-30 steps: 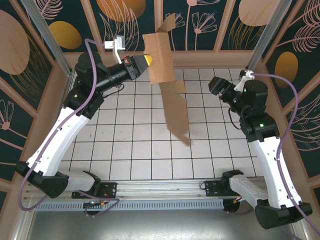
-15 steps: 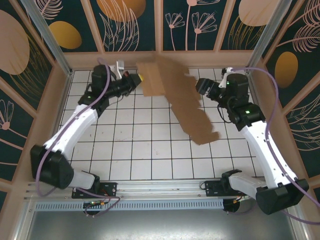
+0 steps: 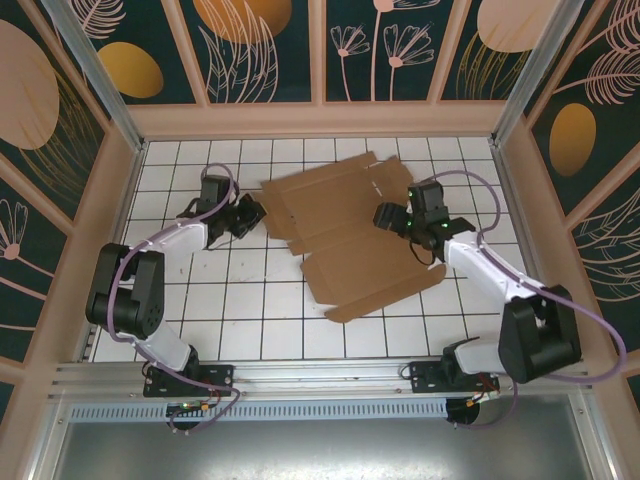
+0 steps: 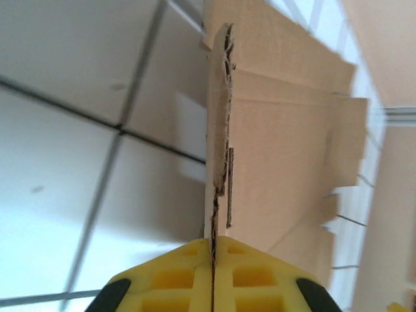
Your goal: Fold the paper box
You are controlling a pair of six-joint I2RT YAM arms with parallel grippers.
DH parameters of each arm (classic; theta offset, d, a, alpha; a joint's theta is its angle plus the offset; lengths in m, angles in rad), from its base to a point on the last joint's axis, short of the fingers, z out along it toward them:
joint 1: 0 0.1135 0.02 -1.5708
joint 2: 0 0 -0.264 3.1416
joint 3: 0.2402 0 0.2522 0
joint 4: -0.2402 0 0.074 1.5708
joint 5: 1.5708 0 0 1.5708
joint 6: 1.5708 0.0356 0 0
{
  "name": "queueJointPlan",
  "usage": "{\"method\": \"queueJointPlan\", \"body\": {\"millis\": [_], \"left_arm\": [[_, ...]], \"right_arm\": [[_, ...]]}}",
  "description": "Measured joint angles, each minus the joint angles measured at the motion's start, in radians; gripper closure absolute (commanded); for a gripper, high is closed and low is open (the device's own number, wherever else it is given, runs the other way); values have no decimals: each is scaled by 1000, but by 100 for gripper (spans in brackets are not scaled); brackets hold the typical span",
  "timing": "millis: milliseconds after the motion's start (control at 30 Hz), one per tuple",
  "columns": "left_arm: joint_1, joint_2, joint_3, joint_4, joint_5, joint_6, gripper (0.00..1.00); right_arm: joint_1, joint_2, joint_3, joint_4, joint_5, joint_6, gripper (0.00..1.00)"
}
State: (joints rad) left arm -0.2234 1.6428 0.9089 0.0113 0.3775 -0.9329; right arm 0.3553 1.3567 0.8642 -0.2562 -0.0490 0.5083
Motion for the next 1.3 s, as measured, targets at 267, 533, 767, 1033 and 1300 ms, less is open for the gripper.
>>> {"method": "queueJointPlan", "body": {"millis": [267, 533, 767, 1033, 1300], "left_arm": [[-1, -122, -44, -161, -312, 82, 26], [-35, -240, 116, -218, -526, 229, 86], [-192, -44, 268, -157, -389, 349, 100], [-236, 299, 359, -156, -246, 354, 100], [-245, 454, 493, -217, -235, 353, 100]], "right_arm": [[108, 90, -26, 29, 37, 36, 68], [119, 50, -85, 40, 46, -3, 100], [138, 60, -108, 45, -5, 30, 100], [146, 180, -138, 47, -4, 80, 100], [145, 262, -64, 48, 22, 124, 100]]}}
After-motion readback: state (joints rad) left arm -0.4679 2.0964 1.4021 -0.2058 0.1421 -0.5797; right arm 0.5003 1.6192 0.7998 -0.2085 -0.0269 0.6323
